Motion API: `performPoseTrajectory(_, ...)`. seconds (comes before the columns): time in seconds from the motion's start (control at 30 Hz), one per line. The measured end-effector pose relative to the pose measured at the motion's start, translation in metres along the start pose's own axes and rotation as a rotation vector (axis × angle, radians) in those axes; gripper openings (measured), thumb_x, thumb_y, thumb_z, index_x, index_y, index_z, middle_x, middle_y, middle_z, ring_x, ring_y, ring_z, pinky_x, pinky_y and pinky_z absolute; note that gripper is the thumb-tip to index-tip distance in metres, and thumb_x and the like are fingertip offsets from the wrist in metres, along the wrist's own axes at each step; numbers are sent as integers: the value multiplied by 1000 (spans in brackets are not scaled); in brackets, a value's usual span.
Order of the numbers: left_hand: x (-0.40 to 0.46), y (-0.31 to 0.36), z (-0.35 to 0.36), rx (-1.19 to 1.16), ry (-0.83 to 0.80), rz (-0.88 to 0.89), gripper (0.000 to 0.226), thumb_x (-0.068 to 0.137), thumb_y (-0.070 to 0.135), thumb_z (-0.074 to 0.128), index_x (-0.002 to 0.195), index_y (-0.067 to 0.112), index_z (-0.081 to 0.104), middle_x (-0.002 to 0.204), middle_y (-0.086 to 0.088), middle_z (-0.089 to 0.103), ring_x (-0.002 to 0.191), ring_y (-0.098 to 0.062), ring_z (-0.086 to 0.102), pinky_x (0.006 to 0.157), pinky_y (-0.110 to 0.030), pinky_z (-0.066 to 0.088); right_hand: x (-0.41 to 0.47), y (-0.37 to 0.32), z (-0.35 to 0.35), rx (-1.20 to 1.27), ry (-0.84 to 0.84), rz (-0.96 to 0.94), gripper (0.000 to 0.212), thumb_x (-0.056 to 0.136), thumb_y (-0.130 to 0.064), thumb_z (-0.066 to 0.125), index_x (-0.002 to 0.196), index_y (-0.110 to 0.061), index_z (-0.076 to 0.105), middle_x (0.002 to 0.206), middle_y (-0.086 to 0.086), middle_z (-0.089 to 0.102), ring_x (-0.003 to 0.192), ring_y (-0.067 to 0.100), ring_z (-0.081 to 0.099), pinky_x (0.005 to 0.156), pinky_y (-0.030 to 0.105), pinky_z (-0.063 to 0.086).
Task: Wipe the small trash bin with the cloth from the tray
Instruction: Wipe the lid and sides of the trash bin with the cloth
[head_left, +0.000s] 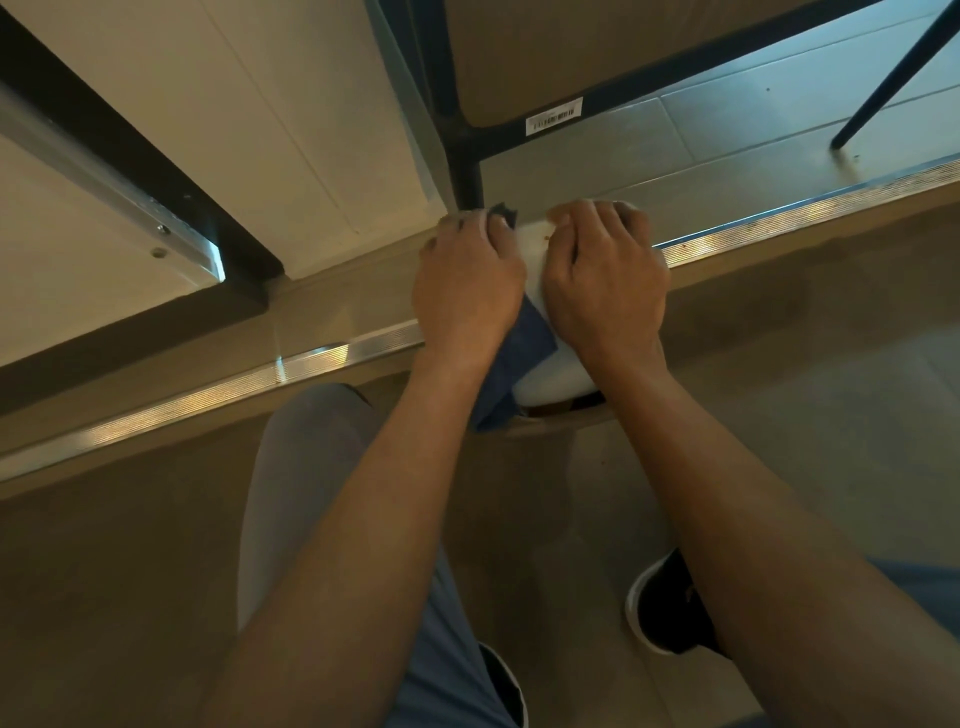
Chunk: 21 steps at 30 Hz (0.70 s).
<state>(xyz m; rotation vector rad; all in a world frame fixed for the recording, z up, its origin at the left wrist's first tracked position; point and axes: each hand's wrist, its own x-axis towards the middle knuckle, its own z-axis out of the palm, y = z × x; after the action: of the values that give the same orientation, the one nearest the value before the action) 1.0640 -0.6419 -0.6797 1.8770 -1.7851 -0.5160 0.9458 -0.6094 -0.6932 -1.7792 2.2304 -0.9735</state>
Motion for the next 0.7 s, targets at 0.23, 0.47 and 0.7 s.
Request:
performPoseTrajectory(0.23,-99,-43,13,87,21,317,51,109,39,31,156,20,37,167,-10,19,155,-37,8,127,-42,10,-1,0,-1,-23,-4,-24,29,103,-31,40,117,-22,64,120,-3,67,125,23,53,86,43,45)
performPoseTrajectory(0.47,-9,-9,-1,-100,4,-57,40,108,37,31,128,19,60,133,-6,57,113,-23,58,87,-32,40,-2,-2,0,-19,-23,-2,32,103,-32,37,119,-22,63,122,-3,66,128,24,51,87,43,44)
performPoseTrajectory(0.7,-88,-37,11,124,26,301,51,109,37,30,156,18,35,166,-11,19,155,-36,10,125,-30,0,-1,-1,0,-56,1,-25,29,103,-32,40,116,-23,64,120,-2,66,125,24,54,83,42,47)
